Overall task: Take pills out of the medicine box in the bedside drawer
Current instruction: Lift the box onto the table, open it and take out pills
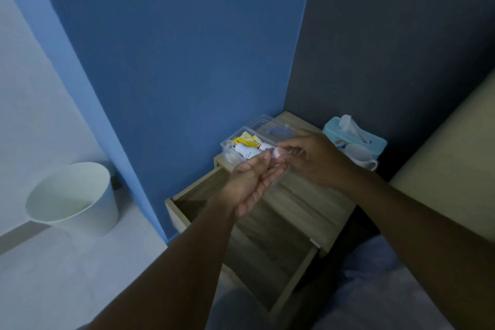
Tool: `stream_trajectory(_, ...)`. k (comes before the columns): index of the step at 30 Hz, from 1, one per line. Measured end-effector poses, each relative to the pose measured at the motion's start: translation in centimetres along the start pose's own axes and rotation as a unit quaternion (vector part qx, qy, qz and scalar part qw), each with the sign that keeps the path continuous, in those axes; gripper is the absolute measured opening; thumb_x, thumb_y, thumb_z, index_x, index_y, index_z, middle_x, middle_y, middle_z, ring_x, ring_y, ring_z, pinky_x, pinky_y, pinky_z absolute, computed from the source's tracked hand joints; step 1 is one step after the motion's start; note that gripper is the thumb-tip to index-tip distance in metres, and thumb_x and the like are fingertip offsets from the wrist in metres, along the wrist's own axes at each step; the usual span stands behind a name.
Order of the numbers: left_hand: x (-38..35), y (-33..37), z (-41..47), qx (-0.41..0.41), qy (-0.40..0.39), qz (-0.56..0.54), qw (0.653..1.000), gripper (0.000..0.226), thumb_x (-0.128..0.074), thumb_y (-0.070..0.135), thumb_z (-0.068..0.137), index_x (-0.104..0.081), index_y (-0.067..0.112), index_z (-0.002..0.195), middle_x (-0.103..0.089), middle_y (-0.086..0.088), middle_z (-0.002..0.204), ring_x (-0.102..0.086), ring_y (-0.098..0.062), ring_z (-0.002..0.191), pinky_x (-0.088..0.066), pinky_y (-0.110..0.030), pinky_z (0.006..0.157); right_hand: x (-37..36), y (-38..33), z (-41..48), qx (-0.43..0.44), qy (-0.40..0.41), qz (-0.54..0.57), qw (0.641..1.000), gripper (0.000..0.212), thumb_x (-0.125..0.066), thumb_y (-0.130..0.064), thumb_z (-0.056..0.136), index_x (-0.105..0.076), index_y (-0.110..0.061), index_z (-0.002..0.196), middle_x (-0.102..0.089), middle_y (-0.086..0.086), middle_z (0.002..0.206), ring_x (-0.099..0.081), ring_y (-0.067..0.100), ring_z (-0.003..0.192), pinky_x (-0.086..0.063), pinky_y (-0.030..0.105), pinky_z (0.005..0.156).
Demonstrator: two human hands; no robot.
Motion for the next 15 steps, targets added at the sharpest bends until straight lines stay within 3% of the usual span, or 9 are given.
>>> stream_trajectory(4,-1.3,-0.2,-1.5,0.009,-0.003,0.026,1.000,0.039,-0.053,0.016,0.098,-0.057,-0.011,0.125,-0.062,-0.024,0.128,-0.064,-0.025,0.116,-0.056,-0.021,0.090,1.1,-2.0,-1.7,0.013,0.019,-0.010,1.000,0.018,-0.071,-0.018,0.088,-0.076,-0.003,0.095,-0.064,-0.001,0.098,-0.062,0.014,0.080,-0.045,0.027,0.076)
stream_trajectory(6,-1.5,-0.1,-2.1,0.006,0.003,0.028,1.000,0.040,-0.054,0.019,0.097,-0.059,-0.011,0.122,-0.063,-0.024,0.127,-0.067,-0.024,0.111,-0.058,-0.019,0.083,1.5,-2.8,-2.4,0.017,0.033,-0.017,0.999,0.015,-0.069,-0.017,0.089,-0.077,-0.005,0.093,-0.060,-0.005,0.093,-0.060,0.013,0.078,-0.040,0.023,0.072)
stream_trajectory(9,-1.9,-0.1,-3.2,-0.004,0.016,0.013,1.000,0.039,-0.053,0.019,0.097,-0.060,-0.011,0.121,-0.068,-0.021,0.116,-0.073,-0.017,0.091,-0.059,-0.018,0.077,1.9,-3.8,-3.0,0.036,0.032,-0.022,0.999,0.018,-0.064,-0.019,0.088,-0.076,-0.005,0.087,-0.061,0.005,0.082,-0.058,0.015,0.075,-0.038,0.024,0.068)
stream_trajectory(12,-2.2,-0.2,-3.9,-0.011,0.016,-0.020,1.000,0.034,-0.052,0.019,0.097,-0.063,-0.009,0.113,-0.074,-0.016,0.099,-0.074,-0.013,0.081,-0.060,-0.019,0.077,2.2,-4.7,-3.2,0.046,0.016,0.031,0.998,0.025,-0.064,-0.018,0.084,-0.078,-0.007,0.102,-0.067,0.006,0.093,-0.064,0.014,0.083,-0.046,0.021,0.074)
stream_trajectory(15,-2.6,0.5,-4.5,-0.025,0.005,-0.048,0.999,0.027,-0.051,0.016,0.098,-0.068,-0.004,0.102,-0.076,-0.014,0.095,-0.075,-0.015,0.085,-0.059,-0.022,0.084,3.0,-4.6,-3.3,0.006,0.009,0.142,0.990,0.040,-0.075,-0.021,0.085,-0.069,-0.015,0.124,-0.067,-0.006,0.116,-0.065,0.005,0.105,-0.051,0.020,0.084)
Point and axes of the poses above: each hand's wrist, its own z-axis towards the middle knuckle, its own x-axis out of the back of the hand, y = z × x, the point moved 8 cm from there along z, towards the middle knuckle
